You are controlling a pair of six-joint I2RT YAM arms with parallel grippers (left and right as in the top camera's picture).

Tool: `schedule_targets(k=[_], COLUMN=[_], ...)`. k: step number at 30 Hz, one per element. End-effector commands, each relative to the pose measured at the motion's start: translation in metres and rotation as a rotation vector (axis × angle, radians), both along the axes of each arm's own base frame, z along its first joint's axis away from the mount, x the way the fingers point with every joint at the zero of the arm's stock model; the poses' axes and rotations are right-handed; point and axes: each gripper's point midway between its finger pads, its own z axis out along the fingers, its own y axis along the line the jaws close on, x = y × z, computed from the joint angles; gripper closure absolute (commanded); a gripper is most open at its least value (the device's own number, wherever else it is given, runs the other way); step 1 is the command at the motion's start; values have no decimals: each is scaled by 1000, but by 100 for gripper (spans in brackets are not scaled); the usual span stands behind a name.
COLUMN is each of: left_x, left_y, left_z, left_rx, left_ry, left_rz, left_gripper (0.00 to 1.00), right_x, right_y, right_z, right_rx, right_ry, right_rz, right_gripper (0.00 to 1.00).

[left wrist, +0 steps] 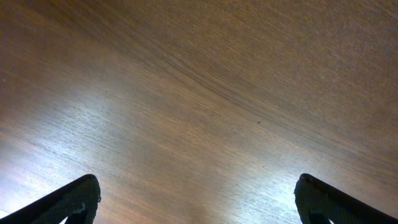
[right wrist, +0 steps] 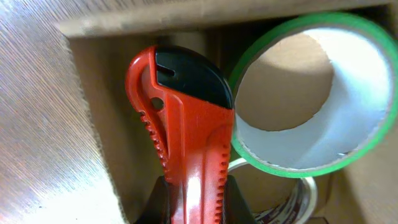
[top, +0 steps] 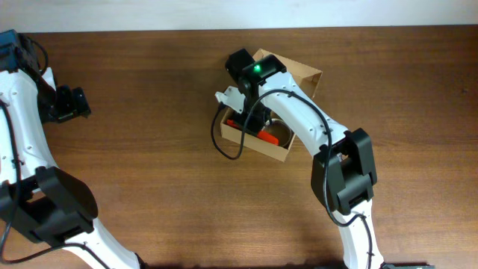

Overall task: Pack container
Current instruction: 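Carry the box cutter into the box and lower it beside the tapes, then release the cutter and lift the right gripper out of the box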

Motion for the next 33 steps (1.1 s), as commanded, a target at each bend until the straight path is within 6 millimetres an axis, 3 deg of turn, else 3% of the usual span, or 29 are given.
schedule_targets(k=[1,8,10,15,23,28,33], left_x=[-1,-1,-1,-1,-1,-1,-1], left_y=[0,0,0,0,0,0,0], left_z=[-4,-4,-4,-4,-4,-4,-4], left_rx=[-10,-9,-10,-10,-10,-10,-10], left_ry=[7,7,7,7,7,7,7], left_rz=[-8,-7,-8,-8,-8,-8,-8], left_gripper=[0,0,0,0,0,0,0], right_x=[-14,-18,-15,2,31,33,28], right_y=[-8,-12,-10,-3,8,4,-19], right_z=[-23,-33,-29,-6,82,142,204], right_rx=[-23,-39,-32,8,116,156,147], right_ry=[79,91,80,15,-156,-237,-370], right_rz=[-19,-20,-40,-70,-123,-203,-308], right_gripper=[96,95,75,65,60,70,75])
